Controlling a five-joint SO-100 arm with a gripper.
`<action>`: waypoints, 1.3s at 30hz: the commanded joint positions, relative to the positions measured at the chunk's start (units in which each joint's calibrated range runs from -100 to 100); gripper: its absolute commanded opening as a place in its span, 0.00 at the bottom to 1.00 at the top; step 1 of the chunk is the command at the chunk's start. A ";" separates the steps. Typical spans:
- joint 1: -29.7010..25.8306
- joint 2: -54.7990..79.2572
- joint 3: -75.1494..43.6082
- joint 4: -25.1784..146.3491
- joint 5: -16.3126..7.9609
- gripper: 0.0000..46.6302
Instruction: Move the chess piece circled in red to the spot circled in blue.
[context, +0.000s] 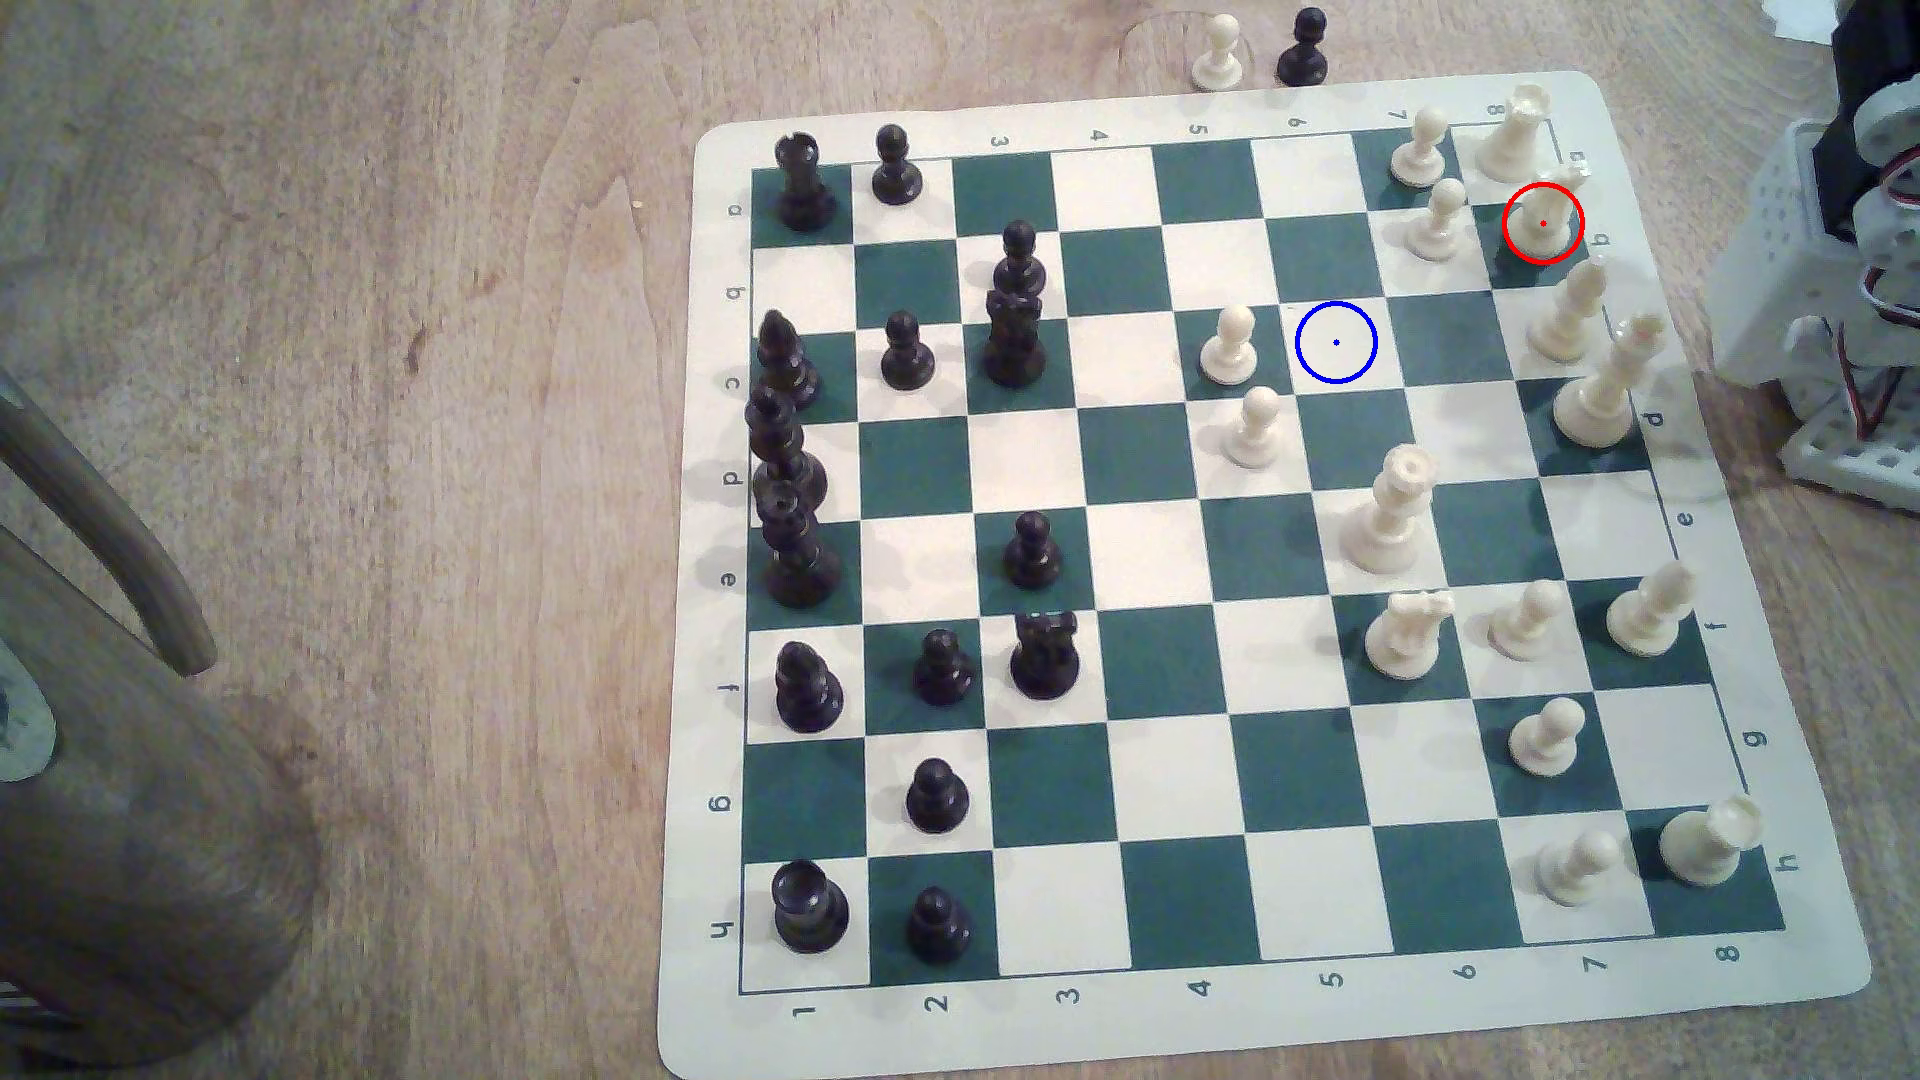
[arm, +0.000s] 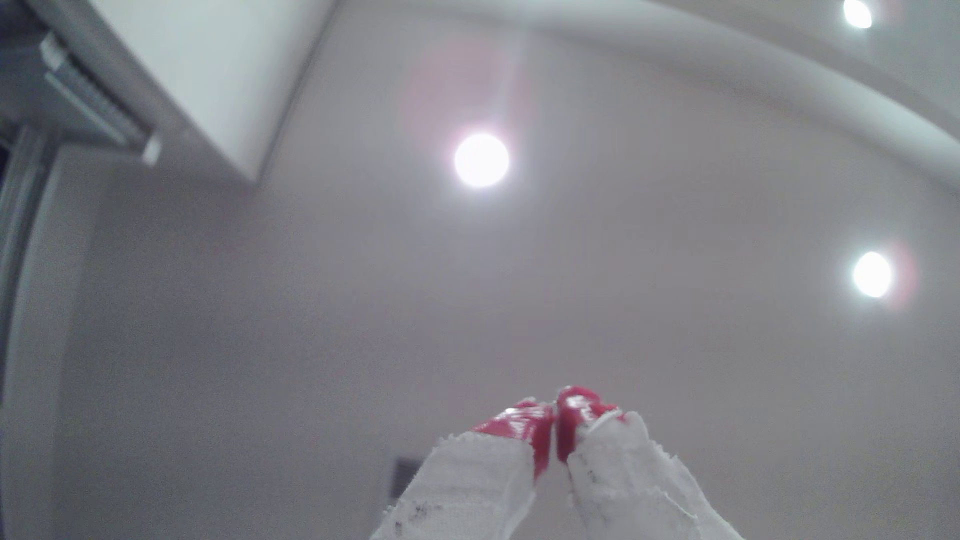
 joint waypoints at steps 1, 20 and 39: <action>-0.46 0.14 0.99 -1.43 0.05 0.00; -0.46 0.14 0.99 -1.43 0.05 0.00; 0.01 0.14 0.99 7.58 0.00 0.13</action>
